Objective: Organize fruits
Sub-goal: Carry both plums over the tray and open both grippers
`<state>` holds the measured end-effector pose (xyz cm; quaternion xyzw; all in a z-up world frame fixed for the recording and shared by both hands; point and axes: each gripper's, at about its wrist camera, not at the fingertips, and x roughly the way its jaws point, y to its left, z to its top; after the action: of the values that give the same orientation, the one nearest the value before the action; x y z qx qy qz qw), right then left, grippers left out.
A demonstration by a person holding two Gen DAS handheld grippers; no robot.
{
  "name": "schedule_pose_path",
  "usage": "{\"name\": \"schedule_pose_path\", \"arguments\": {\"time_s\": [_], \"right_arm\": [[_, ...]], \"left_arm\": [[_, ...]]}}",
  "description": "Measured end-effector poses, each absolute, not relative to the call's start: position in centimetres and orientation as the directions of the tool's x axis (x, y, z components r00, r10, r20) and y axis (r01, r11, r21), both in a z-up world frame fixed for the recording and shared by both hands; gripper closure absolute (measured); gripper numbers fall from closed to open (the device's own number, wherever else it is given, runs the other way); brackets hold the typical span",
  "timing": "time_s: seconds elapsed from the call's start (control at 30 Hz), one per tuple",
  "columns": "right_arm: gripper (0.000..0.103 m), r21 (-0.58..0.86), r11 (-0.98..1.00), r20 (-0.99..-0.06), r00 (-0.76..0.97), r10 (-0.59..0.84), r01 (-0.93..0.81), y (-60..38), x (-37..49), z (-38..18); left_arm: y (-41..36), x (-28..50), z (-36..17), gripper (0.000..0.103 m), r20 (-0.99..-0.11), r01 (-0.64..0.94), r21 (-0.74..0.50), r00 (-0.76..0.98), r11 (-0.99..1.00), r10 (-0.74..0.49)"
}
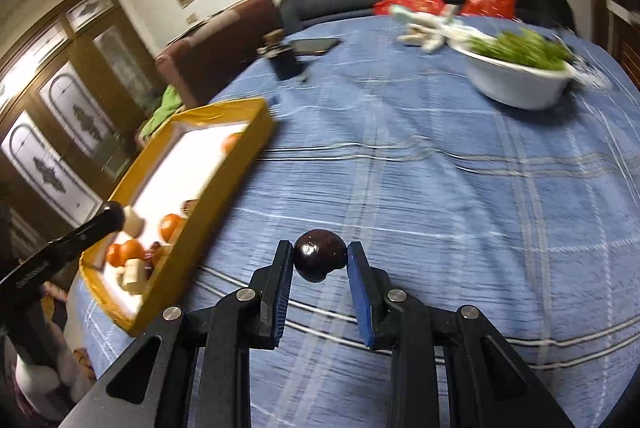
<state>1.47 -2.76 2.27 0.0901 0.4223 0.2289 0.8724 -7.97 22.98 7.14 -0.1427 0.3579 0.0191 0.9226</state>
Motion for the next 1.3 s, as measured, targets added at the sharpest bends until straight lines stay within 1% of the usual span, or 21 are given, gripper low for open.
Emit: {"name": "schedule_pose_path", "arguments": {"time_s": [0.23, 0.57, 0.83, 1.1, 1.3], "right_arm": [[0.071, 0.344, 0.847, -0.709, 0.48, 0.517, -0.405, 3.6, 1.7, 3.3], [0.071, 0.303, 0.817, -0.734, 0.426, 0.528, -0.491, 11.3, 2.6, 3.8], [0.071, 0.281, 0.8, -0.745, 0.404, 0.53, -0.531, 14.5, 2.9, 3.7], [0.071, 0.239, 0.799, -0.745, 0.423, 0.516, -0.553, 16.1, 2.8, 3.8], [0.071, 0.144, 0.808, -0.756, 0.463, 0.463, -0.572, 17.6, 2.9, 3.4]], "left_arm": [[27.2, -8.6, 6.4, 0.077, -0.672, -0.223, -0.254, 0.74, 0.941, -0.006], [30.4, -8.9, 5.8, 0.077, -0.673, -0.268, -0.263, 0.739, 0.927, 0.023], [32.4, -8.8, 5.0, 0.077, -0.679, -0.294, -0.282, 0.734, 0.913, 0.026], [34.1, -9.1, 4.6, 0.077, -0.675, -0.314, -0.306, 0.737, 0.899, 0.028], [34.5, -8.8, 4.3, 0.077, -0.675, -0.311, -0.314, 0.737, 0.897, 0.02]]}}
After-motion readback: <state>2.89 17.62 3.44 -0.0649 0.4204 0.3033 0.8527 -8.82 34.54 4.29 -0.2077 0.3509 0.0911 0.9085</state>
